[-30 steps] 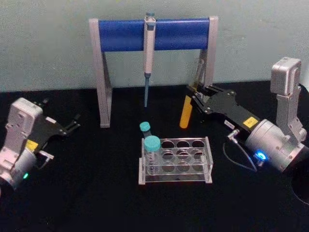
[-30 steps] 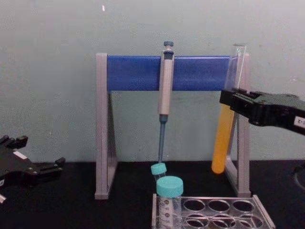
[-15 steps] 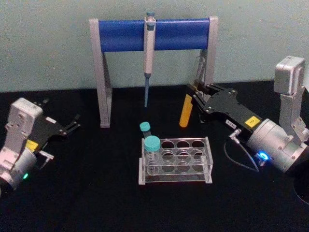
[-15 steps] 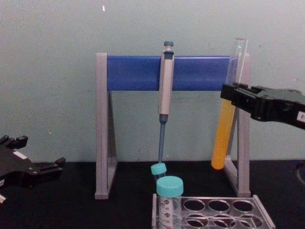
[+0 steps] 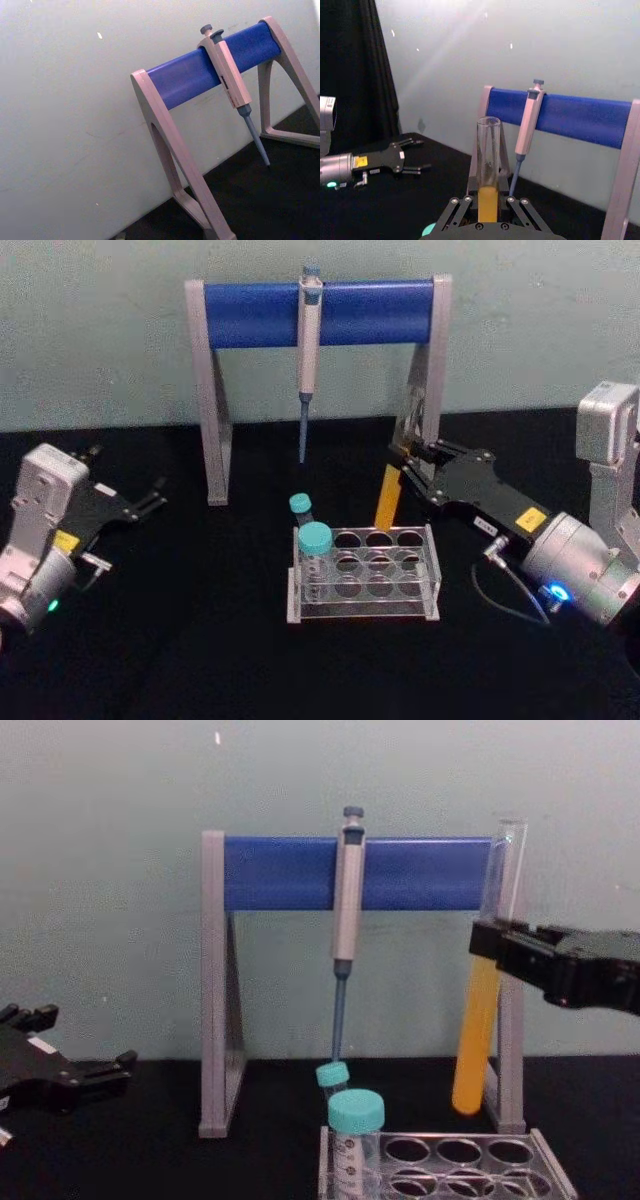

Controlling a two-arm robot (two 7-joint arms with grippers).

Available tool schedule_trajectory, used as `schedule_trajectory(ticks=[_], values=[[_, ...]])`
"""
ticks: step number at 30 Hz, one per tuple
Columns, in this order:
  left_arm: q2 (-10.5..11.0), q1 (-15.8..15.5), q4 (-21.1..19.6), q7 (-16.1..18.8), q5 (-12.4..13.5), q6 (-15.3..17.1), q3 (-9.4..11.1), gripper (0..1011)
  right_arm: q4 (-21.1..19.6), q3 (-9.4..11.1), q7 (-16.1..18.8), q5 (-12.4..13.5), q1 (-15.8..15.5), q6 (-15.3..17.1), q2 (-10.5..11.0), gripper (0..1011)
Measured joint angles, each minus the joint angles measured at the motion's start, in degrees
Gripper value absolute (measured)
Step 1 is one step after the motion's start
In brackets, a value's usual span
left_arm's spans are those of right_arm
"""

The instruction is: Pick up the test tube from the test tube rack, shake it, then place it back into the test tube rack.

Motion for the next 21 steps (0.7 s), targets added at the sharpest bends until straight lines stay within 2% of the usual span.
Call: schedule_trajectory(ticks=[8, 21], values=[[0.0, 0.0, 0.0, 0.0, 0.0, 0.0, 0.0, 1001, 0.4, -0.8, 0.2, -0.9, -0.5, -0.1, 0.7, 228], [0.0, 0.0, 0.0, 0.0, 0.0, 0.0, 0.0, 1001, 2.6, -1.3, 0.1, -2.5, -0.1, -0.6, 0.2, 228]])
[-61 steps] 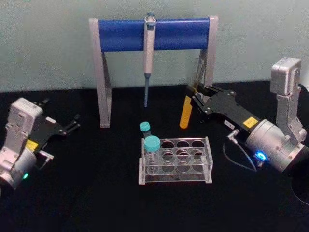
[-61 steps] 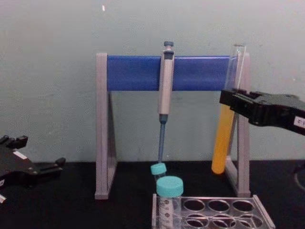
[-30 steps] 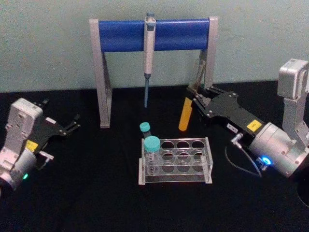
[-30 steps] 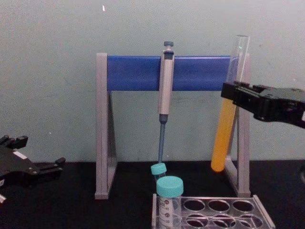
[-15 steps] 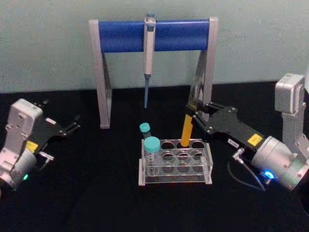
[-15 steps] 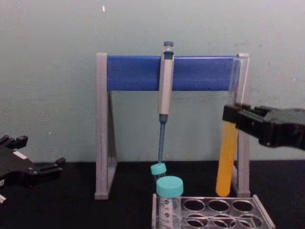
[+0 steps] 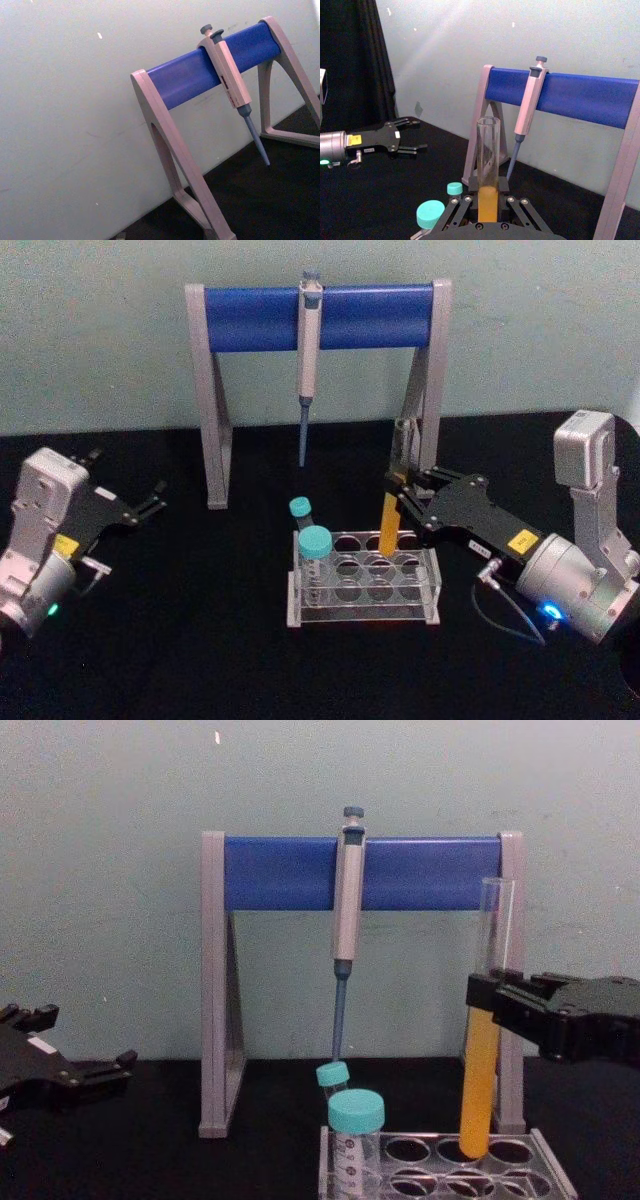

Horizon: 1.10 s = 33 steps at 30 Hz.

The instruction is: Pick up the test tube from the test tube rack, shake it, then place it back into the test tube rack.

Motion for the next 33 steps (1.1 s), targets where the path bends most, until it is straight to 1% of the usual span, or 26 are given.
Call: schedule_trajectory(ticks=[10, 20, 33], values=[[0.0, 0.0, 0.0, 0.0, 0.0, 0.0, 0.0, 1001, 1.5, -0.1, 0.2, -0.9, 0.5, -0.8, -0.7, 228], [0.0, 0.0, 0.0, 0.0, 0.0, 0.0, 0.0, 1002, 3.0, -0.3, 0.9, -1.0, 1.2, -1.6, -1.7, 228], [0.0, 0.0, 0.0, 0.0, 0.0, 0.0, 0.0, 1001, 5.0, -0.8, 1.3, -1.6, 1.5, -1.8, -2.2, 228]])
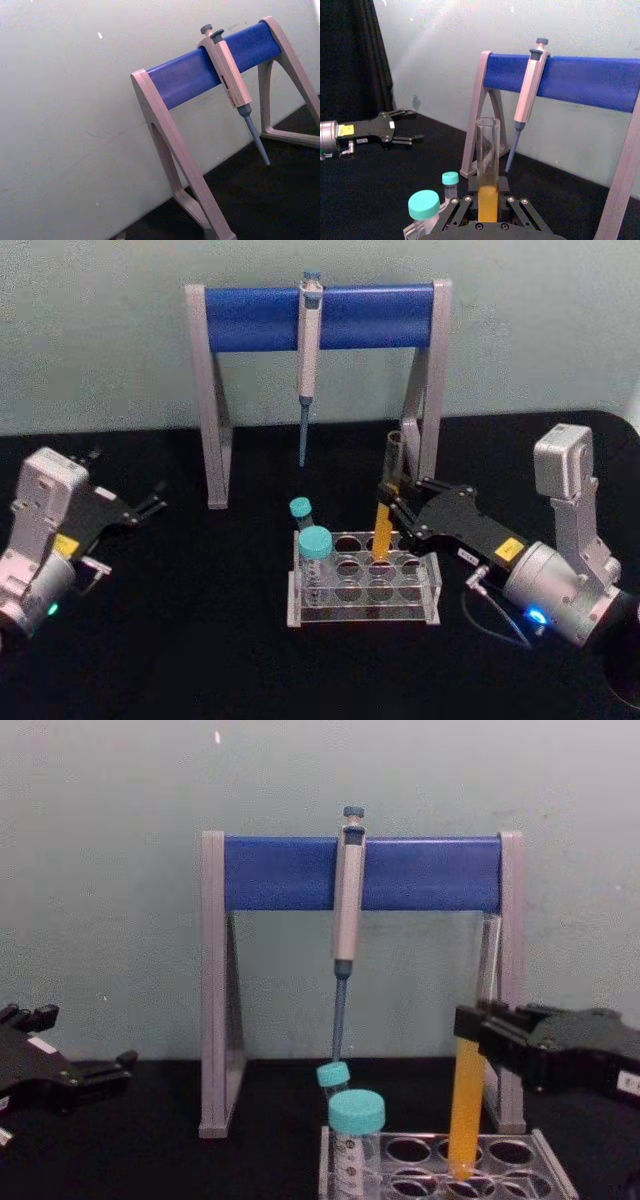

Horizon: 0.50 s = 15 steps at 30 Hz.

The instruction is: Pick up the test tube from the test tube rack, shake it, then place it back into the test tube rack.

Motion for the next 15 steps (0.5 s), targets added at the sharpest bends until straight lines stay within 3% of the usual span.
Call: schedule_trajectory(ticks=[15], values=[[0.0, 0.0, 0.0, 0.0, 0.0, 0.0, 0.0, 1001, 2.0, -0.2, -0.3, -1.0, 0.1, -0.1, -0.8, 228]])
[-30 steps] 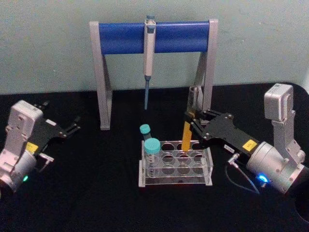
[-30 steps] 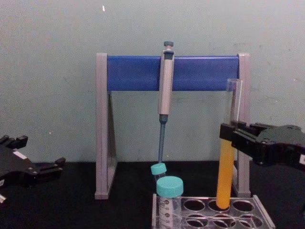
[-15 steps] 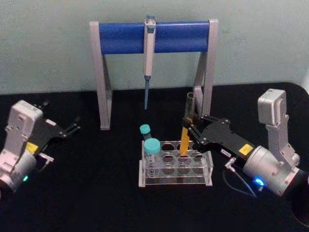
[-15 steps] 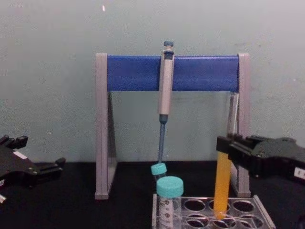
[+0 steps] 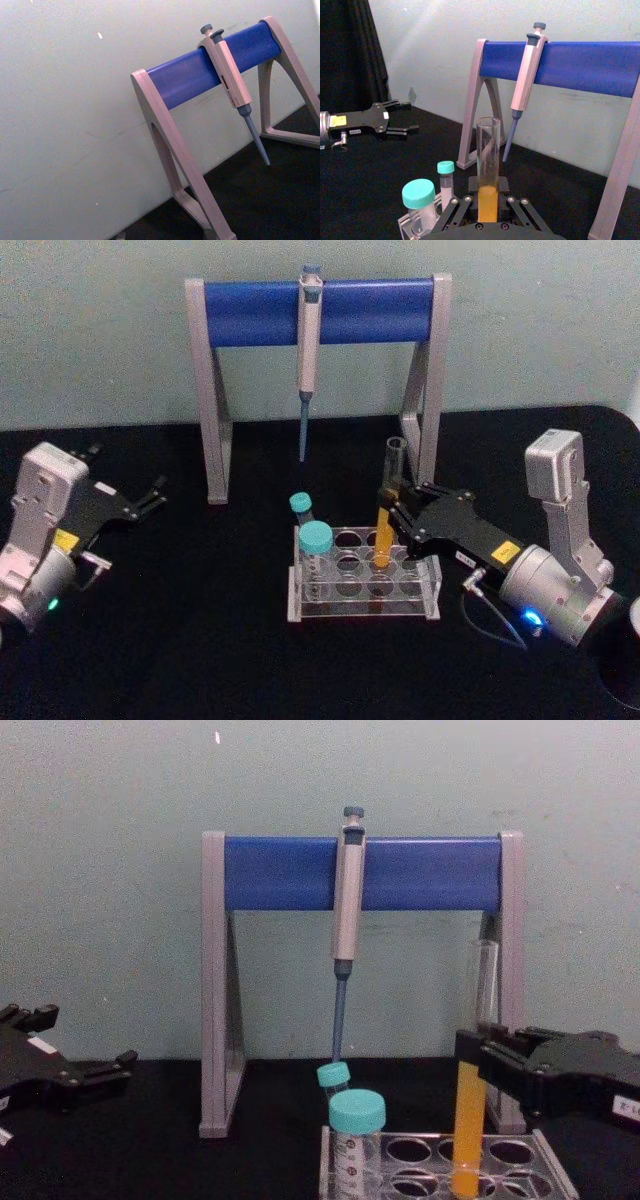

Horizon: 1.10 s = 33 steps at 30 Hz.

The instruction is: Pick up the test tube from the test tube rack, shake it, then place it back into the test tube rack.

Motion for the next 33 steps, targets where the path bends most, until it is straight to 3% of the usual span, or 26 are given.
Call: schedule_trajectory(ticks=[33], values=[[0.0, 0.0, 0.0, 0.0, 0.0, 0.0, 0.0, 1001, 2.1, -0.3, -0.2, -0.6, -0.1, 1.0, -1.1, 228]])
